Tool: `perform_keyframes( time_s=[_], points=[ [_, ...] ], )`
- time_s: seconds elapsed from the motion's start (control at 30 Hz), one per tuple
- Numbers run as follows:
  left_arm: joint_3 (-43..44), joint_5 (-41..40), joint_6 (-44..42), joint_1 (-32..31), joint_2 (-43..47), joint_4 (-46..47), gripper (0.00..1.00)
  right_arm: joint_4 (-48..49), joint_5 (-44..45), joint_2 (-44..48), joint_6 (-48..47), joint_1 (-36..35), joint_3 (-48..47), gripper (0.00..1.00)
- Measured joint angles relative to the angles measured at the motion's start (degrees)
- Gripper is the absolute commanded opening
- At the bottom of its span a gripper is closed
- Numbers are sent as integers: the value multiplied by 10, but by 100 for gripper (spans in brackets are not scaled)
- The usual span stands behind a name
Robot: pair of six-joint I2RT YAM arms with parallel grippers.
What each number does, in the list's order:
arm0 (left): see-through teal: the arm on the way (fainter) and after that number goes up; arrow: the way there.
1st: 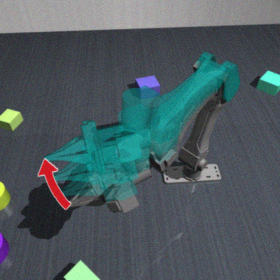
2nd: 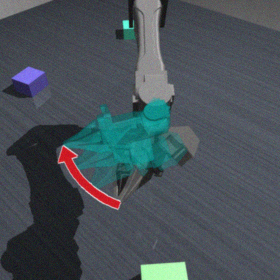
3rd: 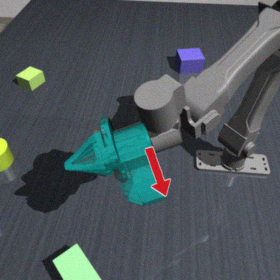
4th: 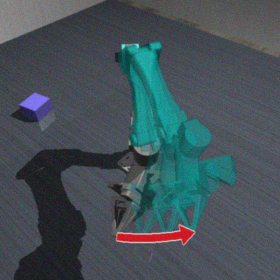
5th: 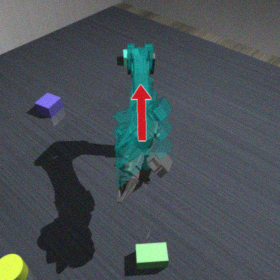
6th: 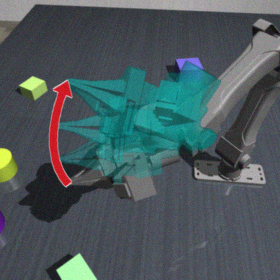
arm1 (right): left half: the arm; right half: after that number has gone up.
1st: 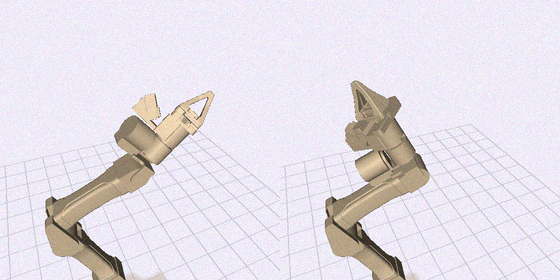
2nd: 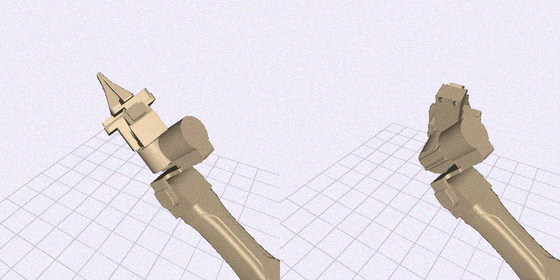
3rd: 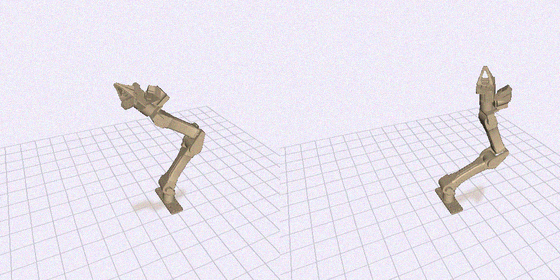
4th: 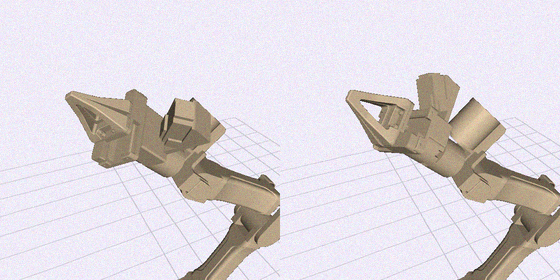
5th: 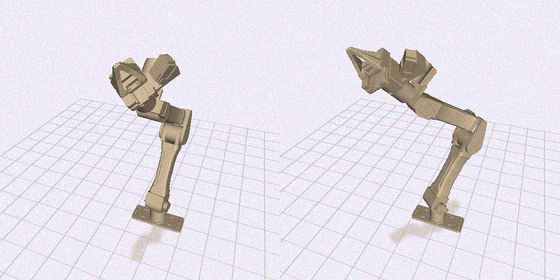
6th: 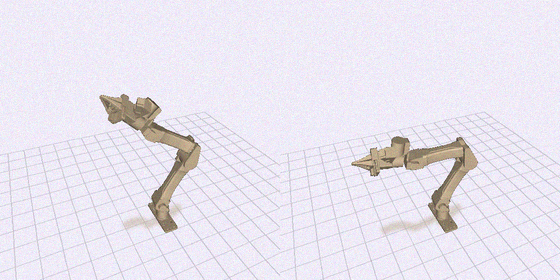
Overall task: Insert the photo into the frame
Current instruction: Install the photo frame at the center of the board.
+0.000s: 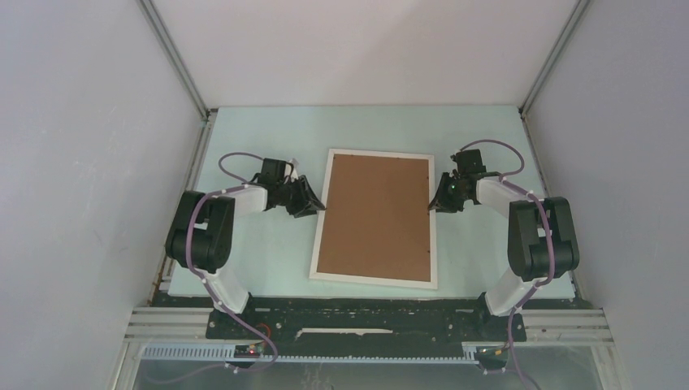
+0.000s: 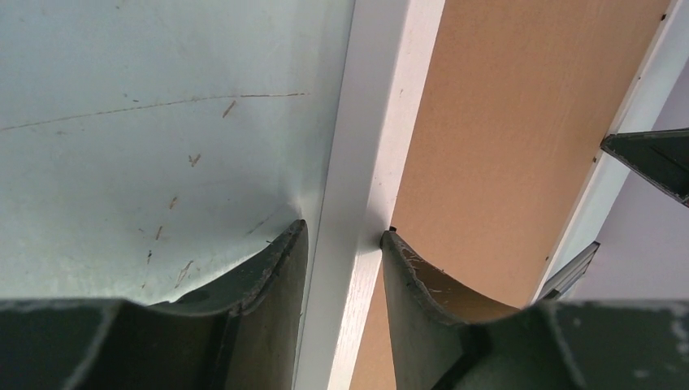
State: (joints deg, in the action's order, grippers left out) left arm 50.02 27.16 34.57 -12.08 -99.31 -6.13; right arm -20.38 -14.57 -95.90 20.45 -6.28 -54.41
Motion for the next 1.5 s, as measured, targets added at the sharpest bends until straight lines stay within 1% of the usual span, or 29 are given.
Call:
perform_keyframes(
  time_s=[0.43,0.6,0.7,0.93,1.23,1.27,1.3,1.4,1.5],
  points=[
    [2,2,0,-9,-10,13,45,-1,3,0,0,-2,-1,20],
    [9,0,0,-11,-13,3,42,-1,3,0,-2,-2,-1,20],
    [24,-4,-2,-15,-18,-19,41,-1,5,0,-2,-2,-1,20],
    [73,-56,-16,-47,-32,-82,38,-4,11,0,-4,-5,-3,19],
    [127,-87,-21,-62,-55,-154,33,-7,19,0,-5,-10,-5,19],
    [136,-92,-23,-64,-59,-167,34,-8,20,0,-5,-11,-6,19],
    [147,-97,-27,-67,-64,-180,37,-10,22,0,-6,-12,-7,19],
    [160,-115,-33,-76,-64,-198,50,-12,25,0,-6,-14,-8,21],
    [160,-129,-38,-85,-58,-200,61,-18,26,-2,-7,-14,-14,22]
  ],
)
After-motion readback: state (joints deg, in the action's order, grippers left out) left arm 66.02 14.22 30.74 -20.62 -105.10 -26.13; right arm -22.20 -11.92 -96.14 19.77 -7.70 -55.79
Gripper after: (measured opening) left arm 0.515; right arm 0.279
